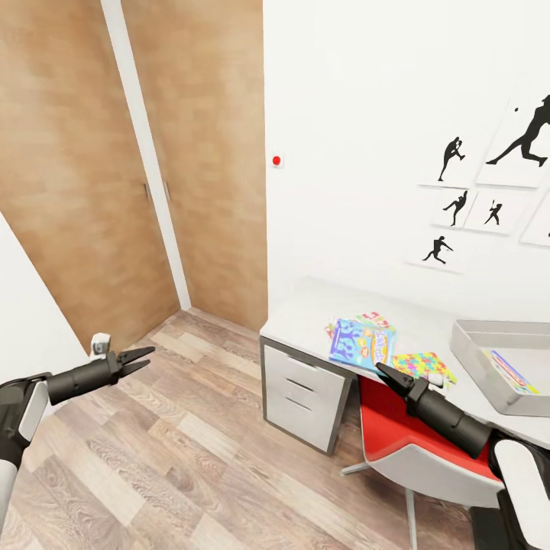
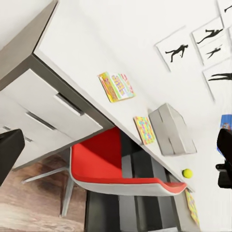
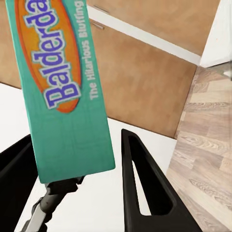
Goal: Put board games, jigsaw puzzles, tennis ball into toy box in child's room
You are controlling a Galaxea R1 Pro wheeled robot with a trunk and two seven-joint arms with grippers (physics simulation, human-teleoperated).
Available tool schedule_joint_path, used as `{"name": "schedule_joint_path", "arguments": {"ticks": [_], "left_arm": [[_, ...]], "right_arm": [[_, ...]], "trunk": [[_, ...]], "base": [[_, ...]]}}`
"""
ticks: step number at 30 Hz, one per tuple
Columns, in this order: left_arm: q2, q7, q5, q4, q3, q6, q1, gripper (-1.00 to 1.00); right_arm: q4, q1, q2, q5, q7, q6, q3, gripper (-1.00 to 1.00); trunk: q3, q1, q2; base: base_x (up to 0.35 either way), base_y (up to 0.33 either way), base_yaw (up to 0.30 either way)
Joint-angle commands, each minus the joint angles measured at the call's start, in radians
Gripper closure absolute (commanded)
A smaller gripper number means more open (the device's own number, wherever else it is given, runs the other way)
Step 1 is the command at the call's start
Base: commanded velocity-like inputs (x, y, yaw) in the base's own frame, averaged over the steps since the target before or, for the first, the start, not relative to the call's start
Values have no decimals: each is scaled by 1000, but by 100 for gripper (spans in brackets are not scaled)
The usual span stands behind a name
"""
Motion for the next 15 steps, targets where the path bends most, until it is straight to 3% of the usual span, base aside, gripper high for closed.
{"name": "schedule_joint_path", "arguments": {"ticks": [1,8,15], "left_arm": [[0,-6,2,-1,1,9,-3,-100],[-1,-19,2,-20,0,8,-12,-100],[0,-21,1,-23,0,6,-11,-100]], "right_arm": [[0,-1,0,5,9,8,-5,100],[1,0,1,3,10,16,-43,100],[1,0,4,3,12,15,-49,100]], "trunk": [[-2,1,-2],[-2,1,-2],[-2,1,-2]], "base": [[0,0,0],[0,0,-31],[0,0,-227]]}}
